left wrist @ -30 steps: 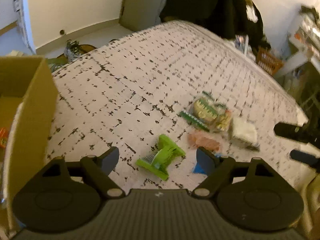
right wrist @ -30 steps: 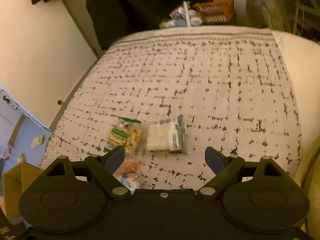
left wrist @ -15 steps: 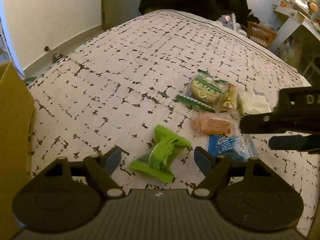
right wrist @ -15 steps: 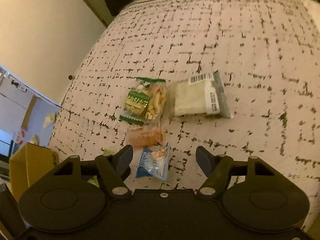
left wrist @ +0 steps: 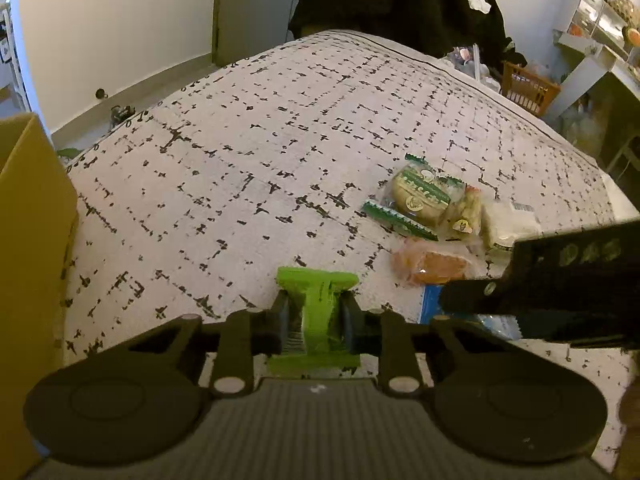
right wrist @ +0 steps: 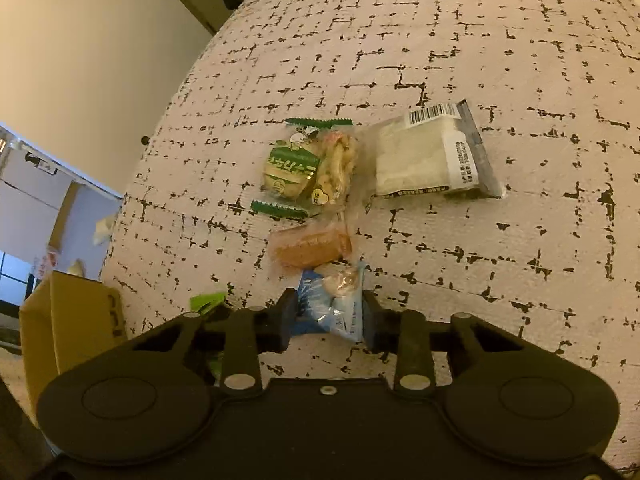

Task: Organize snacks
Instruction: 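Grasp the blue snack packet with the right tool while the left tool grasps the green plastic clip, then carry the blue packet and green clip with both tools over the box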

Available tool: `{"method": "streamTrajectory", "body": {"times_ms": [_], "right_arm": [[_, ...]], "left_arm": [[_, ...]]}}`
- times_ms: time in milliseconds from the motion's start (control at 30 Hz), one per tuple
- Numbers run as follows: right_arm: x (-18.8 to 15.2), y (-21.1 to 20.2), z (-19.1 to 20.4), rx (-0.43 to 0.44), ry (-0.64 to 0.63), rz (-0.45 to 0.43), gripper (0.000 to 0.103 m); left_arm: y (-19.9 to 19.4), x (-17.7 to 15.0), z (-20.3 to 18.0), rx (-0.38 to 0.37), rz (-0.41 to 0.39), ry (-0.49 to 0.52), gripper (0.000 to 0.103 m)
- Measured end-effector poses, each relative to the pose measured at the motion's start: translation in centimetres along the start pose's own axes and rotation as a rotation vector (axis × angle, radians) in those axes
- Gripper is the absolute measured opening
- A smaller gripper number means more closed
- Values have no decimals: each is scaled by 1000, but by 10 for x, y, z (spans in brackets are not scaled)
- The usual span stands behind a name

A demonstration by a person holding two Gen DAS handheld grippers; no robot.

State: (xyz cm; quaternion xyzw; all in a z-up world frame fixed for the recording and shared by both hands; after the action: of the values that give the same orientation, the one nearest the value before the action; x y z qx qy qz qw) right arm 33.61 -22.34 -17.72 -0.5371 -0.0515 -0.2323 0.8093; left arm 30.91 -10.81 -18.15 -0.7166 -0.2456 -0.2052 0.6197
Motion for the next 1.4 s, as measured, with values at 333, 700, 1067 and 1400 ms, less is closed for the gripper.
{"method": "streamTrajectory", "body": {"times_ms": [333,700,1067,1400], "right_arm": [[-4,-38,20,54,-36,-102,26],[-32,-73,74,94,-135,-208,26],[-53,-73,120,196,-263,-328,26],[-66,-49,160,343,-234,-328,27]], "left_arm": [[-41,9,17,-4,-21,-75,23],[-100,24,38,43,-117,-120,23],[-144,13,98,111,-199,-250,24],[-154,16,139,148,-232,-355,24]]}}
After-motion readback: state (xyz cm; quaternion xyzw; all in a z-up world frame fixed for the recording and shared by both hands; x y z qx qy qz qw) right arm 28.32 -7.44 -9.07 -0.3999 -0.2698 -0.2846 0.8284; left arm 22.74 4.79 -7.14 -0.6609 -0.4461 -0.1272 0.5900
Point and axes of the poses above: each gripper's, at about its wrist camera, not at the fingertips, and y roughly the way its jaws point, z to its left, x to its top, the point moved 1 cm from there along y, roughly the way its jaws point, and after that the axes turned 2 degrees about x, right-handed, at the moved point
